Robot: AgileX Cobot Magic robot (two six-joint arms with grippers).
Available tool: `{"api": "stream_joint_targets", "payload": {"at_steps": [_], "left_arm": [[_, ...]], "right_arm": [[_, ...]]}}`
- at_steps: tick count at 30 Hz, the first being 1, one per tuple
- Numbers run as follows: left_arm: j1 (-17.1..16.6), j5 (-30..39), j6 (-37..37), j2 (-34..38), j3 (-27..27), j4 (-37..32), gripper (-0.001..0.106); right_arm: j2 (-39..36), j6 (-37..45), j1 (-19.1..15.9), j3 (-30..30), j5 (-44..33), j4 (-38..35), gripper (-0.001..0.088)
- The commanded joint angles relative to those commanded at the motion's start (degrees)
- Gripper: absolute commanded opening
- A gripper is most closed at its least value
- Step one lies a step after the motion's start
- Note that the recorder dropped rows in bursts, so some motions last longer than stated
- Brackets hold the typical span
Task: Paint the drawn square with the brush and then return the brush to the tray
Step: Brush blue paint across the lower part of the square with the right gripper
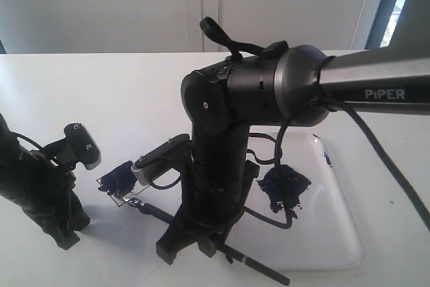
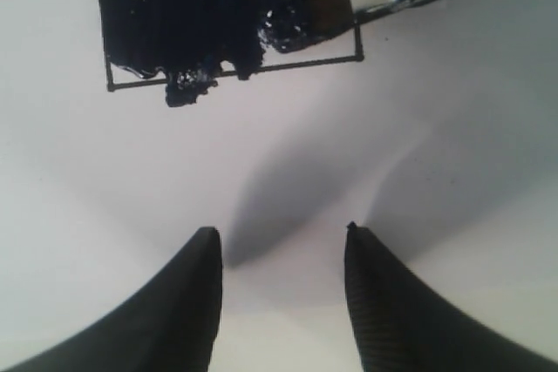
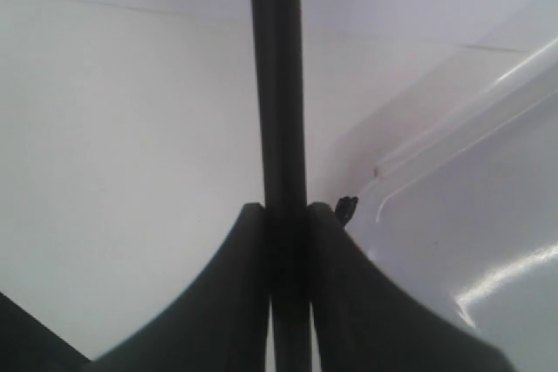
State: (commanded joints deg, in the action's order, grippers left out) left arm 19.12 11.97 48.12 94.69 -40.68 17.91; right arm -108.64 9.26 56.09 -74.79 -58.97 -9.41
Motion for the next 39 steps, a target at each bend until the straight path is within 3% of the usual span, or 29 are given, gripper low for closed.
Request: {"api": "stream_joint_targets", "payload": {"at_steps": [14, 32, 39], "left_arm": [[0.0, 0.0, 0.0, 0.0, 0.0, 0.05, 0.049], [0.0, -0.63, -0.61, 0.0, 0.0, 0.03, 0.049], [0.0, -0.63, -0.61, 0.0, 0.0, 0.03, 0.049]], "right_arm": [[-2.24, 0.0, 0.09, 0.0, 0.69, -1.17, 0.0], [-2.03, 0.86, 1.56, 0.0, -5.61, -0.91, 0.0], [-0.18, -2.15, 1.56, 0.0, -5.15, 3.1, 0.0]]}}
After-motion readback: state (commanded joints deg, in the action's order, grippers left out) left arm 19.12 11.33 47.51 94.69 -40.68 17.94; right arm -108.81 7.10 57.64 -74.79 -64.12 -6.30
